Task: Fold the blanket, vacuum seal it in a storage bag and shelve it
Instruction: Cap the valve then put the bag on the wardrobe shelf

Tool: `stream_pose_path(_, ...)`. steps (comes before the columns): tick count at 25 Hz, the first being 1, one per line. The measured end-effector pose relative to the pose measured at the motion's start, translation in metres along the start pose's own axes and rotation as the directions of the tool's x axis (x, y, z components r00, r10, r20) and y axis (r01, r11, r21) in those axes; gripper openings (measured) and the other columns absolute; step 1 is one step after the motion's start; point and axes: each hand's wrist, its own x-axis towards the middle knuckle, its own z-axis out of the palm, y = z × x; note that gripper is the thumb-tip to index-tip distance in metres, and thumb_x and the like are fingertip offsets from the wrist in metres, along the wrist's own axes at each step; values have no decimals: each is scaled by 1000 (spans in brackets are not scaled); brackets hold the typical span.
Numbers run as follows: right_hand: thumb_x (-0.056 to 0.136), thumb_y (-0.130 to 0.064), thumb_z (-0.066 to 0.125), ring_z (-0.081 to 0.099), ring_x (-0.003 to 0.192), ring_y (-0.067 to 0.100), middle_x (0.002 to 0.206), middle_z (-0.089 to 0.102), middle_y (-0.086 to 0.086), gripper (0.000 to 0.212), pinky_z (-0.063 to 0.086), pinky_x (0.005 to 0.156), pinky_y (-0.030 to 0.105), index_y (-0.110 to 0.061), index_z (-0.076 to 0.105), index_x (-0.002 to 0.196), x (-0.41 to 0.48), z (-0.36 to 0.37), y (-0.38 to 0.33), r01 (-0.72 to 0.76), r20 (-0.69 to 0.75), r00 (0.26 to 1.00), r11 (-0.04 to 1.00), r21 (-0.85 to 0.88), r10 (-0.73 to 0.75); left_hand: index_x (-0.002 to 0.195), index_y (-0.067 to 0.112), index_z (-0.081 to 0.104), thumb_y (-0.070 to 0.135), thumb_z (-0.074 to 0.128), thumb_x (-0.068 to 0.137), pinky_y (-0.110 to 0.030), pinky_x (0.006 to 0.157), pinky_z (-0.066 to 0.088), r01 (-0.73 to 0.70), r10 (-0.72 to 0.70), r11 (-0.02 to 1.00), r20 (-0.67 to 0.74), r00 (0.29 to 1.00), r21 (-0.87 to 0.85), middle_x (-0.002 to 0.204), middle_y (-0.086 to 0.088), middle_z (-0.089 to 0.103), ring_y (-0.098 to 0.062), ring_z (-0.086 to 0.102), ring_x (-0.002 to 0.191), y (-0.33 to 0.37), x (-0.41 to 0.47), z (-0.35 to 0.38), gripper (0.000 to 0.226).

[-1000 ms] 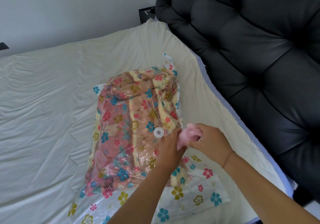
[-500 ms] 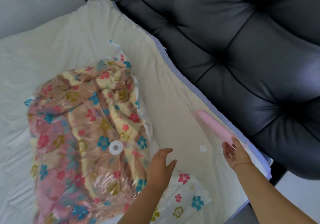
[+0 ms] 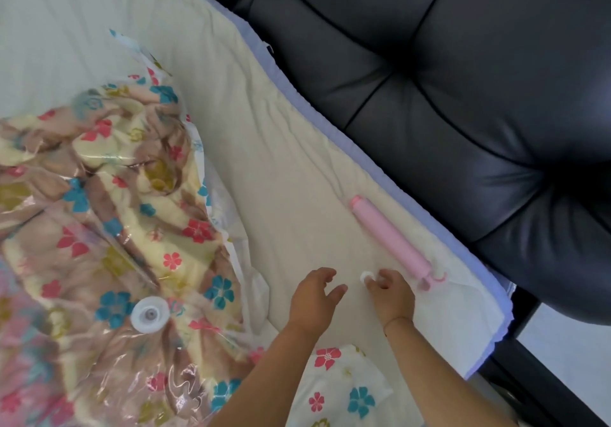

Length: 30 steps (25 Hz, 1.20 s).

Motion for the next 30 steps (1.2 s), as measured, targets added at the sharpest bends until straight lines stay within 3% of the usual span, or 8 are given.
stream_pose_path(2,85,-24,67,56,84,18,89,63,-1,23,45,80,28,-15,63,106,2,7,4,72,-36,997,995,-63,-74,133,15,52,34,55,95,-23,97,40,69,-64,995,73,995,-75,128,-1,59,-15,56,113,0,10,11,43)
stream_pose_path(5,84,-20,69,60,82,21,87,66,3,12,50,82,34,-13,65,93,6,11,10,106,-44,993,993,-58,-109,140,11,46,28,46,100,-22,105,32,171,-143,970,161,976,-175,140,-4,50,-17,48,126,1,19,27,44)
stream_pose_path(9,81,-14,72,58,79,12,87,62,-1,19,44,72,21,-15,60,96,6,10,15,111,29,993,994,3,-111,143,14,40,28,46,99,-33,112,32,317,-255,881,212,943,-351,144,-2,45,-18,45,130,-2,25,40,46)
stream_pose_path(12,80,-13,74,56,77,10,82,58,-8,25,40,69,19,-17,57,97,3,10,13,96,62,993,995,15,-97,142,13,42,28,45,99,-36,112,34,345,-279,856,218,935,-384,143,-4,47,-20,47,129,-5,27,43,46)
stream_pose_path(18,80,-8,69,52,71,16,74,55,-2,18,40,61,19,-14,52,81,1,11,6,166,109,981,985,-57,-159,142,13,42,29,48,98,-38,111,35,345,-267,806,223,937,-482,140,-6,49,-21,48,128,-2,22,44,47)
stream_pose_path(22,86,-1,61,58,77,13,87,61,3,15,51,72,20,-15,58,84,-28,15,-6,354,142,928,934,-46,-345,128,10,59,22,64,90,-29,103,43,231,-239,803,58,969,-549,125,-4,62,-16,59,112,4,5,30,40)
stream_pose_path(26,94,-1,50,56,97,7,112,58,-3,30,39,81,3,-14,61,119,-71,16,-39,560,270,812,822,-108,-518,116,11,67,12,69,85,-12,85,47,72,-197,818,-160,967,-571,107,-2,71,-6,64,93,5,-30,-13,32)
stream_pose_path(30,98,-7,48,56,108,5,118,58,-10,34,39,95,8,-13,58,130,-122,24,-73,673,396,670,739,31,-628,114,12,67,0,66,84,-12,82,51,-39,-184,790,-297,937,-612,100,5,69,4,63,87,-8,-73,-69,32)
